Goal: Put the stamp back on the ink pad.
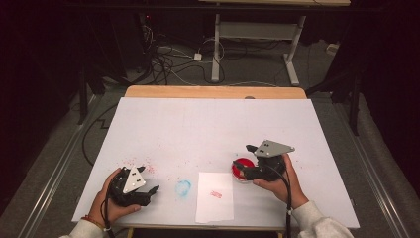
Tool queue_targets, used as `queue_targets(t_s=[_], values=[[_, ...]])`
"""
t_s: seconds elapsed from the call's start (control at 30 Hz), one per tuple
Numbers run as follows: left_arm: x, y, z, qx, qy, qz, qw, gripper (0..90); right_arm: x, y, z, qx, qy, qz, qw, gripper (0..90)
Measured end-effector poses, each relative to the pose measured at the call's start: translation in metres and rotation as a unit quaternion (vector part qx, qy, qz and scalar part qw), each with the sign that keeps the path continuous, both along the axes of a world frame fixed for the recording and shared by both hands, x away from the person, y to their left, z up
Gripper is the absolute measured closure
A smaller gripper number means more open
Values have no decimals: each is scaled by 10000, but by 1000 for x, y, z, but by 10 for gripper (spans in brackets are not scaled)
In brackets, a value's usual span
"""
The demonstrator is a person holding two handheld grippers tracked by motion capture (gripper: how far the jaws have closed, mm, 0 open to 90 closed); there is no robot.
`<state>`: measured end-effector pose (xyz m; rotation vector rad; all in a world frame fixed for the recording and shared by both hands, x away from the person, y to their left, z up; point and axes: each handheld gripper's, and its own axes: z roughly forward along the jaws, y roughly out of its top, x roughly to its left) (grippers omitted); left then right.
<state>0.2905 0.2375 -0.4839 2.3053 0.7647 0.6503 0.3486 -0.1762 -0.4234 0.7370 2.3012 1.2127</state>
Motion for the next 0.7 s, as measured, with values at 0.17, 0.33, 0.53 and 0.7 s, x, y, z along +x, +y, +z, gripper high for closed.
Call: queue_targets(t_s=[0.17, 0.33, 0.53, 0.7], values=[[0, 0, 0, 0, 0, 7, 10000, 209, -5, -6, 10, -59, -190, -125, 9997, 311], [0, 0, 0, 1, -1, 10, 10000, 209, -10, -10, 17, -127, -366, -185, 9991, 308], [0, 1, 1, -2, -12, 17, 10000, 209, -17, -17, 22, -218, -493, -292, 9981, 303], [-1, 2, 2, -11, -15, 18, 10000, 208, -22, -22, 25, -290, -591, -392, 9971, 301]])
